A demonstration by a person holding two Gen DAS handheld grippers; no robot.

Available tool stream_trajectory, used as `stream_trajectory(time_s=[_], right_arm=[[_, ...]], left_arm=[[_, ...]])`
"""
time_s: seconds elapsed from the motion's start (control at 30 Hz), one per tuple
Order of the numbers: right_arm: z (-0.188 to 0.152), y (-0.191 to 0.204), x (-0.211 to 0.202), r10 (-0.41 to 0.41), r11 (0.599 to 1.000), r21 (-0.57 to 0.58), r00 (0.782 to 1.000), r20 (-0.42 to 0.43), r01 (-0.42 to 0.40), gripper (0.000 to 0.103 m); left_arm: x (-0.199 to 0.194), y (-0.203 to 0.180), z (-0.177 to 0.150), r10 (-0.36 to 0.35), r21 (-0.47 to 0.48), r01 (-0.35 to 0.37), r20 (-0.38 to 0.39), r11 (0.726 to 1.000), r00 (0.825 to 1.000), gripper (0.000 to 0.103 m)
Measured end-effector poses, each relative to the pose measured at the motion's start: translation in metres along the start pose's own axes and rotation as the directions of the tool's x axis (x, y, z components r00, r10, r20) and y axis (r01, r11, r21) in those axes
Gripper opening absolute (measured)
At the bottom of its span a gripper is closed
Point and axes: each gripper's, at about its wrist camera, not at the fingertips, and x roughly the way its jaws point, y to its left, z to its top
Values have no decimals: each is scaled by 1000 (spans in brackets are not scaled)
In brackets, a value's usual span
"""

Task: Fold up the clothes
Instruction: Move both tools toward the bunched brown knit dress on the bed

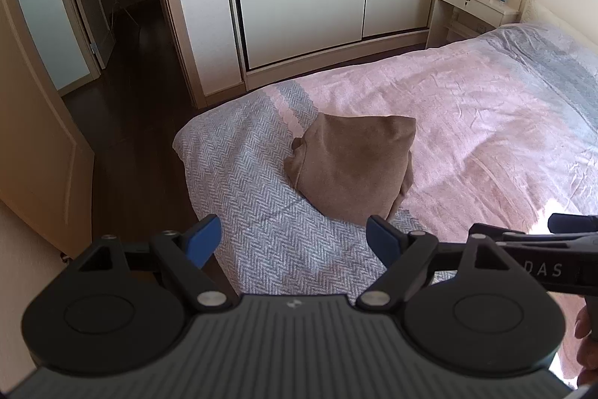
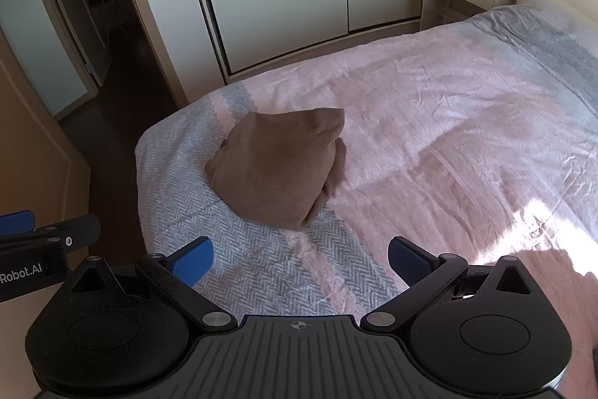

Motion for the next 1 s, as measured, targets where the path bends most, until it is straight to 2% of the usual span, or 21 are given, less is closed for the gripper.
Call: stream_trajectory(time_s=[0.4, 0.47, 0.7, 1.0], right_arm=[[-2, 7, 18, -9, 1000, 20, 1000, -13, 10, 102], [-1, 8, 23, -9, 999, 31, 1000, -25, 10, 102], [1, 3, 38, 6, 995, 97, 998, -56, 0, 102], [11, -2, 75, 1, 984, 178, 996, -88, 15, 102]], left_arm=[[18, 12, -7, -7, 30, 8, -15, 1000, 1000, 82], [27, 13, 6, -9, 29, 11, -45, 1000, 999, 82], [55, 22, 19, -33, 59, 39, -99, 997, 995, 82], [112, 28, 47, -58, 118, 78, -162, 990, 985, 82]])
